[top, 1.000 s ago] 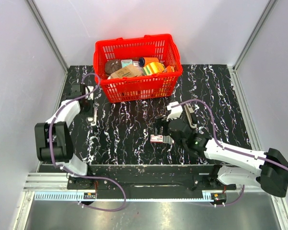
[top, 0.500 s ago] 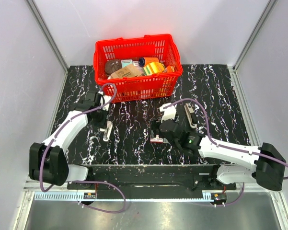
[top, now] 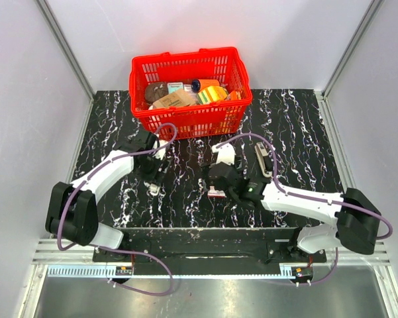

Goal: Unload the staples from the stapler

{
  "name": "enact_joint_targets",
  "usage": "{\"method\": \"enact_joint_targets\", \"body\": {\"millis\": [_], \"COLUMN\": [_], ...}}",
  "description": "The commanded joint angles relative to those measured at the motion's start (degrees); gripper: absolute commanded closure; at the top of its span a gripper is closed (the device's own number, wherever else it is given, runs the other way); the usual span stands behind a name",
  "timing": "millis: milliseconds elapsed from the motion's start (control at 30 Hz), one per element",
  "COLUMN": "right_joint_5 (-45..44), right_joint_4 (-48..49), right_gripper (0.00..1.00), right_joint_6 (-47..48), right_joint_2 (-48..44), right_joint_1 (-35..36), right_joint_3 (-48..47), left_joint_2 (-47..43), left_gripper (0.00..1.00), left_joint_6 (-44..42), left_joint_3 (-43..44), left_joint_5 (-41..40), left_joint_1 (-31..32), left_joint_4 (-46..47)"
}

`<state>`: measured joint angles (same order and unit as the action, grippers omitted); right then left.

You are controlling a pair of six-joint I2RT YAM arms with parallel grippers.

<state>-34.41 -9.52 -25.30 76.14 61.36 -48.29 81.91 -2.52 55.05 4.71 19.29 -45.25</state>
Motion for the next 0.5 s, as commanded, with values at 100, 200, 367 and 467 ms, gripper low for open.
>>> {"method": "enact_joint_targets", "body": {"millis": [100, 200, 367, 467], "right_joint_5": [-5.0, -7.6, 4.4, 0.1], "right_joint_4": [-7.2, -10.7, -1.7, -15.8], "right_gripper": [0.01, 0.01, 0.02, 0.43], "right_joint_6": [-3.8, -12.1, -0.5, -2.0], "right_joint_2": [5.9, 7.4, 7.7, 18.1], "right_joint_1": [0.6, 0.5, 0.4, 0.7], "right_joint_3": [-9.0, -12.4, -10.1, -22.9], "left_joint_2": [-7.3, -11.1, -17.8, -20.6], "left_gripper": [0.01, 0.01, 0.01, 0.01], "left_joint_6": [-1.3, -1.8, -3.3, -6.1], "left_joint_3": [3.2, 5.2, 9.3, 10.2], "left_joint_5": [7.7, 6.3, 5.9, 6.0], "left_joint_1": [0.5, -0.1, -5.8, -10.6], "left_joint_4": [-1.6, -3.2, -4.9, -5.5]}}
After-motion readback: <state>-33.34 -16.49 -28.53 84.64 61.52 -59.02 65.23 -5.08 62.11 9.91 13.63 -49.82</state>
